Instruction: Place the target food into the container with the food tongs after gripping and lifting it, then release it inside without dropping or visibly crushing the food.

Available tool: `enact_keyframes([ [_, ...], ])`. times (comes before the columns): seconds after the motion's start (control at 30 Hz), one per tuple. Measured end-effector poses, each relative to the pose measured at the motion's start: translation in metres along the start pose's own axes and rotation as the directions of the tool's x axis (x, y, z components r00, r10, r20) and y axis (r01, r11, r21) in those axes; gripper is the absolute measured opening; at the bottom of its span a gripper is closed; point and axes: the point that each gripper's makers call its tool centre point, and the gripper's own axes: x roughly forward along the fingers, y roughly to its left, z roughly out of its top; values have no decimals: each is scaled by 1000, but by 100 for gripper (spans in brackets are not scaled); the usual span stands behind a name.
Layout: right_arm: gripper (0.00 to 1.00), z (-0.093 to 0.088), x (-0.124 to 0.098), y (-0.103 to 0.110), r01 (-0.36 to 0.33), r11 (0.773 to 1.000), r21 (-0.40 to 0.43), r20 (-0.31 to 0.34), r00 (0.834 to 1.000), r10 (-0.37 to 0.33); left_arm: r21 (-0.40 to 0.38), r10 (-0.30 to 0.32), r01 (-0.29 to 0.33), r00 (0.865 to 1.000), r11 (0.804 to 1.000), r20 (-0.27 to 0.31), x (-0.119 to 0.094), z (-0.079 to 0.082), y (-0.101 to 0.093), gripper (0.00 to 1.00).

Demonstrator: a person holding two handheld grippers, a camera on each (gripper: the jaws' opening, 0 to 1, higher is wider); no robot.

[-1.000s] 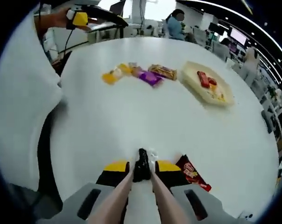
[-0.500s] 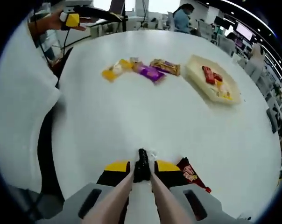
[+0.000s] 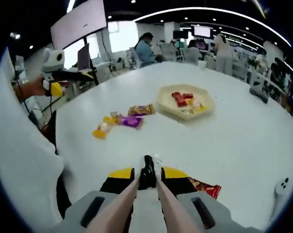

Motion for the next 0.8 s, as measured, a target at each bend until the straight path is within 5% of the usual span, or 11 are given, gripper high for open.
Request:
enact_keyframes([
  [0.2,20,21,-12,0,29,992,126,141,989,-47,-4,6,-6,1000,1000,20,-2,8,0,89],
  [0.8,17,47,-16,-14,64,981,185,241,964,-109,39,-19,18,1000,999,16,-7,7,1,89],
])
